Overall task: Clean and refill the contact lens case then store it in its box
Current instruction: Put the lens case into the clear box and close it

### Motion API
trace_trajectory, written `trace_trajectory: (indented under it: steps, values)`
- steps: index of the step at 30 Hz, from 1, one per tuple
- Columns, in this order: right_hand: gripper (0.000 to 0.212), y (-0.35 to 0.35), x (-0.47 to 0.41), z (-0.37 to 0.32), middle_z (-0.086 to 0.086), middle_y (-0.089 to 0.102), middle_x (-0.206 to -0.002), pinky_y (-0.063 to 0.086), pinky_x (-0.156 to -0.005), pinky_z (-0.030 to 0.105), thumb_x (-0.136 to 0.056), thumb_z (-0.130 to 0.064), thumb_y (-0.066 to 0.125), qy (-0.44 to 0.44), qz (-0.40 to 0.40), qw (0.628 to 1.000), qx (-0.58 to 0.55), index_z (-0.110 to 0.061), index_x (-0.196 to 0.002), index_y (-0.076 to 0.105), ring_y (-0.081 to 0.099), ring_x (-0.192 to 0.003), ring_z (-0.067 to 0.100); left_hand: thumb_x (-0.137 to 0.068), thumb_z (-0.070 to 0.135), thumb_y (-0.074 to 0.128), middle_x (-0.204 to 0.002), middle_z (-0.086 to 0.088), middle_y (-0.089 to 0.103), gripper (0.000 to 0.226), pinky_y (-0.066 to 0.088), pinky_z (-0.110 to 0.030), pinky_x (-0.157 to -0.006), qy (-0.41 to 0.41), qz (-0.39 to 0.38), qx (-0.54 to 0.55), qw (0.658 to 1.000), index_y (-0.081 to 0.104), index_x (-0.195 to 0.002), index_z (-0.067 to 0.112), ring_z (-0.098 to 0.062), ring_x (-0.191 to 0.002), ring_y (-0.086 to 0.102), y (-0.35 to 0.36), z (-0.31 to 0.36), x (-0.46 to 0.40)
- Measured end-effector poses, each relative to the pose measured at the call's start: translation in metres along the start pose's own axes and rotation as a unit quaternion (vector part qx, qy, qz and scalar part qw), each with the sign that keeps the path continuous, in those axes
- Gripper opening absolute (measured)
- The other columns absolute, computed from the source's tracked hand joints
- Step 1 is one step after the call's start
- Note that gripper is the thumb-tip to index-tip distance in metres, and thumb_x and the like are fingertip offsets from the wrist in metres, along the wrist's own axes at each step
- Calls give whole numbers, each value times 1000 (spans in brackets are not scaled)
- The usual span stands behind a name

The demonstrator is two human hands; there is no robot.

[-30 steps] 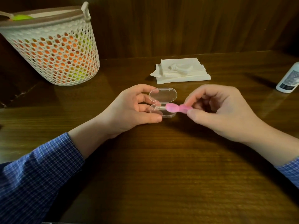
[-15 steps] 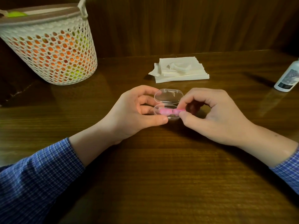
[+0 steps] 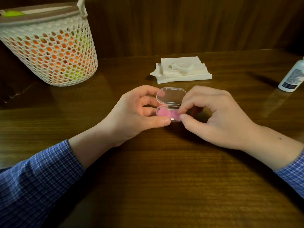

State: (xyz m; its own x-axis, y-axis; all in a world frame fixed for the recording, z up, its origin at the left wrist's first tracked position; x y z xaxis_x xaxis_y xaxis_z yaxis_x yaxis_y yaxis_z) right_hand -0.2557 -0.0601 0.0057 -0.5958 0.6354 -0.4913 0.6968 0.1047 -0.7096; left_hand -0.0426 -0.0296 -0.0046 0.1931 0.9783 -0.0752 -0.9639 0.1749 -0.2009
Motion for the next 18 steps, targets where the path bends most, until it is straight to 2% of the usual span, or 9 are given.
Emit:
trace_trajectory:
  steps: [3,6,8,10,12,14,16,18]
  values:
    - [12,0,0,-3,-11,65,-90,53,-67,22,-85,-34,72,37,29,999,-10,-23,-82,76,63,-86,12,-67,16,90,-114,-8,75,68,63,-45,-90,5,2,9,1000,60,-128,16,-28,-105,76,0,1,0]
    - [17,-1,0,3,-10,63,-83,54,-63,17,-80,-40,75,134,81,987,-44,-27,-82,64,63,-78,12,-71,13,88,-120,-7,74,66,62,-43,-92,15,0,17,1000,59,-130,15,-28,-108,75,0,1,-1]
    - [27,-1,-2,9,-2,68,-86,59,-63,22,-80,-34,79,222,59,961,-151,-26,-98,61,70,-76,16,-75,7,86,-121,-8,74,62,61,-42,-93,19,-6,27,999,60,-131,16,-29,-109,74,-1,-1,-1]
    - [36,1,-4,11,1,73,-90,62,-64,29,-85,-17,78,272,13,910,-313,-22,-115,59,74,-75,22,-77,5,83,-123,-9,73,60,61,-44,-95,23,-16,37,999,60,-131,16,-31,-111,74,-1,-3,-1]
    - [38,2,-5,9,6,73,-96,61,-64,29,-88,-3,72,269,-9,869,-415,-18,-121,62,73,-76,24,-79,5,82,-125,-11,72,58,60,-46,-95,26,-25,45,998,61,-132,16,-33,-112,73,-2,-4,-2]
    - [31,3,-5,7,14,70,-105,60,-64,27,-92,1,66,256,-22,863,-436,-16,-118,68,71,-80,23,-79,6,83,-124,-11,72,55,62,-46,-92,28,-27,50,998,63,-129,14,-34,-109,73,-3,-4,-2]
    - [26,3,-5,7,11,72,-102,60,-64,26,-95,1,61,259,-32,860,-438,-14,-112,73,72,-82,20,-78,8,84,-122,-13,71,50,63,-42,-86,33,-28,65,997,66,-124,10,-35,-103,75,-3,-4,-2]
    - [28,2,-4,8,10,76,-97,62,-65,26,-99,3,53,275,-41,836,-472,-11,-107,76,72,-81,21,-78,6,82,-119,-16,71,44,63,-35,-82,37,-30,83,995,68,-120,6,-32,-97,76,-3,-3,-1]
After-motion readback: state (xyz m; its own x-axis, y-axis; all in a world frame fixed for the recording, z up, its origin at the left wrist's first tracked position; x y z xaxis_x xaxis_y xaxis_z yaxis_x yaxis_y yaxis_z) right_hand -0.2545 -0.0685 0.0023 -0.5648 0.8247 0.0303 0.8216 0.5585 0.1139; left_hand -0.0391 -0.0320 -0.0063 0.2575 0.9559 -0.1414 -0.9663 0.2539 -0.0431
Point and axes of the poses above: each hand's wrist, its own x-axis away from the middle knuckle, its own y-axis out of the palm, z = x × y, the point moved 2 cm from there along -x, towards the middle knuckle
